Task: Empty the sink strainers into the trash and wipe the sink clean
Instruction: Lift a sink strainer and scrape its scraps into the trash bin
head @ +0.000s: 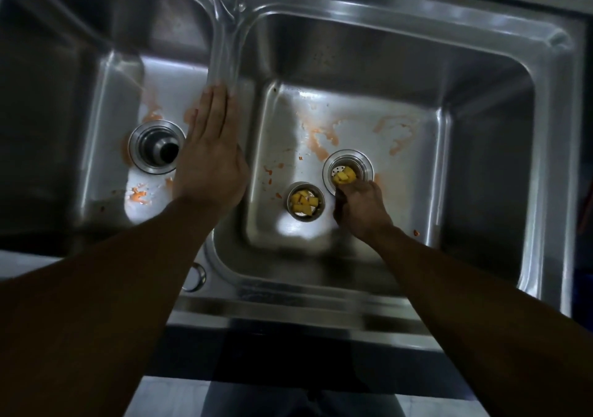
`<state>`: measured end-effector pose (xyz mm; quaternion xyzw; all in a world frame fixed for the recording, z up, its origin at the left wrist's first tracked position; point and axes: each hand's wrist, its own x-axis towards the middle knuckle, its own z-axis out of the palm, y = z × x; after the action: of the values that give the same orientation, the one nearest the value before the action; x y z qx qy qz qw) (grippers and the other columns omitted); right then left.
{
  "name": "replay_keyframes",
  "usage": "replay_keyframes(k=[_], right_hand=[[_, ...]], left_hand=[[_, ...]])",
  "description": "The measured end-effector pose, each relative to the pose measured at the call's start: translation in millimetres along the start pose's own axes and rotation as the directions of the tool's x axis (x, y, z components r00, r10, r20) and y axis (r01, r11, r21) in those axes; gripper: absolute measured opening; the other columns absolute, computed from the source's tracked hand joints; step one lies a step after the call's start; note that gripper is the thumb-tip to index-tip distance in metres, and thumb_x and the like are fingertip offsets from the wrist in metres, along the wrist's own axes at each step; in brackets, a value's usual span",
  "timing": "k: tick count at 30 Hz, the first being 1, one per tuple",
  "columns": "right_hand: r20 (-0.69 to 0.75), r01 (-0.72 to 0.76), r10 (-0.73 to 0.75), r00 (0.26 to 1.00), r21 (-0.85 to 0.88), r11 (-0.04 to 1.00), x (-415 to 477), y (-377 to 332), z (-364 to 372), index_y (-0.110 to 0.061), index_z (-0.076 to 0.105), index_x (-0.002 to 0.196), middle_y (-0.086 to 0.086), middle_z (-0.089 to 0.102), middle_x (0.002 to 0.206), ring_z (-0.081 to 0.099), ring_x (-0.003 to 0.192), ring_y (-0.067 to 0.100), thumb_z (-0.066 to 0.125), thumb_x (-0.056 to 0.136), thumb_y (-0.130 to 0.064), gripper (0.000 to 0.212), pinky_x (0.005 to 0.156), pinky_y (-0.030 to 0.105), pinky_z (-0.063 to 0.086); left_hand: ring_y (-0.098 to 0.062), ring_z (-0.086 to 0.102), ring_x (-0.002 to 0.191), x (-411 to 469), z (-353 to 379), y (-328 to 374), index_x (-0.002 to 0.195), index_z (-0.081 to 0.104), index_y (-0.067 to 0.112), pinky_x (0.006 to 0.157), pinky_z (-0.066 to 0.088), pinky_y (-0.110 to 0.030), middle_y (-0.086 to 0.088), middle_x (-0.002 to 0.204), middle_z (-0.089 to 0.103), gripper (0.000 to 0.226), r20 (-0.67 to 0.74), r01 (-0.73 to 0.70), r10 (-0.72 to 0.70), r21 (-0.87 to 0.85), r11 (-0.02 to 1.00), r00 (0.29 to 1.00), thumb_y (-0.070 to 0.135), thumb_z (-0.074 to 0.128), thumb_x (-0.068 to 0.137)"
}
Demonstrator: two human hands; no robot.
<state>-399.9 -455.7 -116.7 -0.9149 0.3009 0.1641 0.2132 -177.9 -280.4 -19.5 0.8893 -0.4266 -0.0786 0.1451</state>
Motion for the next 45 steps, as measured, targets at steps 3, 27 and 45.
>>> replay_keyframes(k=[3, 27, 45], right_hand=[[0.022, -0.028, 0.029, 0.999, -0.031, 0.999, 3.9, -1.7, 1.4, -0.011, 0.057, 0.134, 0.012, 0.057, 0.137, 0.047, 0.129, 0.030, 0.057, 0.094, -0.024, 0.042, 0.115, 0.037, 0.028], [-0.226, -0.003, 0.014, 0.974, 0.050, 0.999, 7.4, 15.3, -7.9, -0.007, 0.068, 0.084, 0.013, 0.054, 0.121, 0.048, 0.114, 0.029, 0.077, 0.079, -0.031, 0.026, 0.089, 0.037, 0.053], [-0.017, -0.102, 0.113, 0.993, 0.323, 0.941, -51.7, 28.7, -35.5, -0.029, 0.045, 0.113, -0.001, 0.056, 0.119, 0.055, 0.103, 0.020, 0.088, 0.067, -0.037, 0.064, 0.082, 0.036, 0.053]], left_hand=[[-0.029, 0.002, 0.158, -0.5, -0.6, 0.2, 0.160, 0.011, 0.005, 0.126, 0.018, -0.052, -0.016, 0.169, 0.008, 0.061, 0.000, 0.000, 0.000, -0.005, 1.000, 1.000, 0.015, 0.031, 0.103], [-0.028, 0.003, 0.158, 0.7, 4.0, -3.1, 0.160, 0.011, 0.008, 0.126, 0.020, -0.052, -0.014, 0.169, 0.008, 0.059, -0.018, -0.019, 0.020, 0.017, 1.000, 1.000, 0.022, 0.026, 0.104], [-0.027, 0.002, 0.158, -1.4, -2.8, 3.2, 0.160, 0.009, 0.005, 0.129, 0.007, -0.045, -0.016, 0.169, 0.007, 0.063, 0.005, -0.003, 0.003, 0.053, 0.999, 1.000, 0.026, 0.021, 0.101]])
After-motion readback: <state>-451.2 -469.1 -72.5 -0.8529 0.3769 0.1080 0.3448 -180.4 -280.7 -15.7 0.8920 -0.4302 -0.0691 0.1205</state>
